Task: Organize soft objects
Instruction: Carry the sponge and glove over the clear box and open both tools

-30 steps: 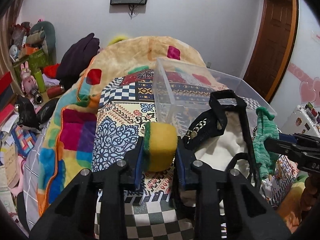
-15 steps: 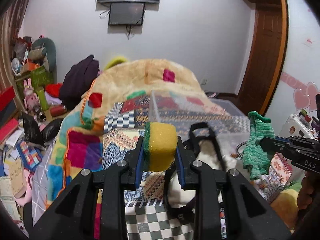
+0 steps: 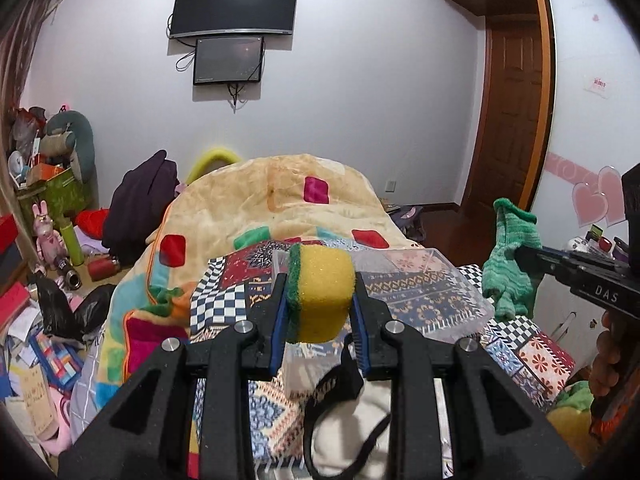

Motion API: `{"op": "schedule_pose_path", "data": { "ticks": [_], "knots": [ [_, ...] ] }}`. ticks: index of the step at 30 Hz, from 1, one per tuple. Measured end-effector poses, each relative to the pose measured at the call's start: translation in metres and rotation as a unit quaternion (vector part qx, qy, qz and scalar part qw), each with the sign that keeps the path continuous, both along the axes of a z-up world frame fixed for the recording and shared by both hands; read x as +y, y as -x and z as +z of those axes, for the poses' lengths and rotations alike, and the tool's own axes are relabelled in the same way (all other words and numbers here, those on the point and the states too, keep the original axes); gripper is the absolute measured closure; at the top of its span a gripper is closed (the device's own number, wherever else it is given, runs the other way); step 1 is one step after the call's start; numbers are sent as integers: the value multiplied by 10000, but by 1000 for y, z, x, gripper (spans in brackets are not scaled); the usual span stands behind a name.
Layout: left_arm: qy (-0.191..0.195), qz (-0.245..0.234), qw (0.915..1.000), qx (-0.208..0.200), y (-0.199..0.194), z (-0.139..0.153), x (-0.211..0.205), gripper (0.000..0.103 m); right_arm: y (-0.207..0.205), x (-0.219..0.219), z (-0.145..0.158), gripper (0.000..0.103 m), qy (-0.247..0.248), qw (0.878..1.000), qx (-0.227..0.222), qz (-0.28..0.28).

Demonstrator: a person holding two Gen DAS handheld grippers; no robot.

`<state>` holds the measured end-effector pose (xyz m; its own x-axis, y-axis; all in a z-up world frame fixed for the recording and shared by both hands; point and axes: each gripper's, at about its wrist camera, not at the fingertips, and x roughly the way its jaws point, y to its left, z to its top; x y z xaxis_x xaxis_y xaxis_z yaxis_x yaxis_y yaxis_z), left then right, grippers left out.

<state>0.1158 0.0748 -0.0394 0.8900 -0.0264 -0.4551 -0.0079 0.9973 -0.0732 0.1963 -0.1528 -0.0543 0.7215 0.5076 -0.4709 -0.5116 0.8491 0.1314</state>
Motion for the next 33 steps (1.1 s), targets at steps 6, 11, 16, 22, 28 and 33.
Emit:
{"op": "schedule_pose_path", "data": {
  "ticks": [6,11,16,22,28,33],
  "knots": [
    [-86,-40,9997,225,-30,-10,-3,75,-23,10,-7,91,96,9999,83,-112],
    [-141,-87,9982,571,-57,-29,-5,75,-45,19,-25,91,253,9989,343,-172],
    [-222,-113,9950,967,-79,-50,-10,75,-62,31,-49,91,556,9959,699,-173],
    [-262,-181,9907,1322,-94,-67,-12,75,-70,33,-63,91,788,9920,985,-100],
    [-202,-239,9889,1455,-97,-71,-15,72,-74,37,-69,88,925,9894,1116,5],
    [-204,-247,9903,1355,-91,-64,-16,54,-69,36,-62,65,898,9907,1019,16]
  ]
}}
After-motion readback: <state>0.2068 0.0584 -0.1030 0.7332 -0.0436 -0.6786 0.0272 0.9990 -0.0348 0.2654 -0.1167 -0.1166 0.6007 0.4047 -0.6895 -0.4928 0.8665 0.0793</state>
